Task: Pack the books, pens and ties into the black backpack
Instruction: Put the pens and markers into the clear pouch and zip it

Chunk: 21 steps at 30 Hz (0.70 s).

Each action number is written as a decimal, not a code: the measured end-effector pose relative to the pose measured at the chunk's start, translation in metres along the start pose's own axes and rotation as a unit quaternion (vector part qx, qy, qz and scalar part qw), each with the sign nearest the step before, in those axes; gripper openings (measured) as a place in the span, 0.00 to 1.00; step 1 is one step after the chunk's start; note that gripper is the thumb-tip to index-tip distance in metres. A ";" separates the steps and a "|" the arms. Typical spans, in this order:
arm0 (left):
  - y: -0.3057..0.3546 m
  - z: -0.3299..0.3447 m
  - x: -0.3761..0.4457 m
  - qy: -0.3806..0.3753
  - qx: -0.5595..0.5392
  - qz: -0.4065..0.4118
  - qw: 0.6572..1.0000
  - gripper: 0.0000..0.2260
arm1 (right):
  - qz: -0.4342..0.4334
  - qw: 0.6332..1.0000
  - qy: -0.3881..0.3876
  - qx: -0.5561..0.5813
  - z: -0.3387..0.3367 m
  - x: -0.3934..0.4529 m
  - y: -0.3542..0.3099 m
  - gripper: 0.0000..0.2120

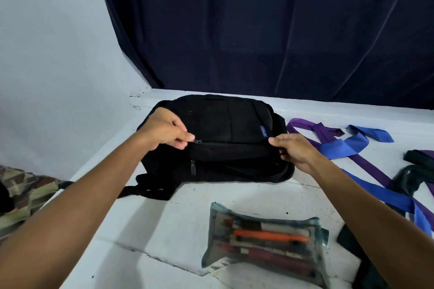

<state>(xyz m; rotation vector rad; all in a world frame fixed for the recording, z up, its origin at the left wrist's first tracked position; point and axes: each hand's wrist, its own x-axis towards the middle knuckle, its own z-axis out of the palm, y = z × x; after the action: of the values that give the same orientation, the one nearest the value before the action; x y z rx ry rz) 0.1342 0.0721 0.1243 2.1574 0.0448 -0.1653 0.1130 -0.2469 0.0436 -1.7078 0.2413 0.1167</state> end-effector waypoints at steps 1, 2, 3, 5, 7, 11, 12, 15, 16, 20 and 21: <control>-0.008 -0.015 -0.002 0.008 0.002 -0.004 1.000 0.09 | 0.001 1.000 -0.002 -0.002 0.001 0.001 0.000 0.12; -0.015 -0.028 -0.004 0.017 0.002 -0.008 1.000 0.09 | 0.003 1.000 -0.003 -0.003 0.000 0.001 0.000 0.12; -0.023 -0.042 -0.007 0.028 0.000 -0.014 1.000 0.09 | 0.003 1.000 -0.003 -0.004 0.001 0.001 0.000 0.12; -0.038 -0.065 -0.010 0.050 -0.011 -0.028 0.998 0.09 | 0.005 1.000 -0.002 -0.004 0.001 0.002 0.000 0.12; -0.052 -0.084 -0.014 0.065 -0.034 -0.041 0.996 0.09 | 0.005 1.000 -0.003 -0.010 0.005 0.001 0.000 0.12; -0.065 -0.087 -0.016 0.091 -0.045 -0.043 0.994 0.10 | -0.009 0.999 0.007 -0.052 0.015 -0.001 0.000 0.13; -0.065 -0.084 -0.016 0.109 -0.012 -0.041 0.993 0.12 | -0.019 0.997 0.020 -0.076 0.017 -0.002 0.001 0.12; -0.058 -0.068 -0.025 0.211 0.241 0.041 0.947 0.16 | -0.078 0.978 0.106 -0.160 0.013 -0.011 0.004 0.13; -0.054 -0.058 -0.035 0.239 0.271 0.097 0.927 0.16 | -0.109 0.968 0.121 -0.189 0.008 -0.017 0.003 0.15; -0.052 -0.006 -0.075 0.065 0.131 0.162 0.976 0.09 | -0.100 0.944 -0.157 -0.274 -0.006 -0.057 -0.005 0.14; -0.056 0.011 -0.082 -0.027 0.100 0.123 0.987 0.09 | -0.050 0.918 -0.234 -0.315 -0.008 -0.067 -0.002 0.16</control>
<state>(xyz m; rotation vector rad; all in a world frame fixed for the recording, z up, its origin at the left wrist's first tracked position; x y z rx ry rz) 0.0466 0.0970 0.0831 2.3354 -0.2783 -0.0871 0.0475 -0.2482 0.0612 -2.2600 -0.2760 0.5698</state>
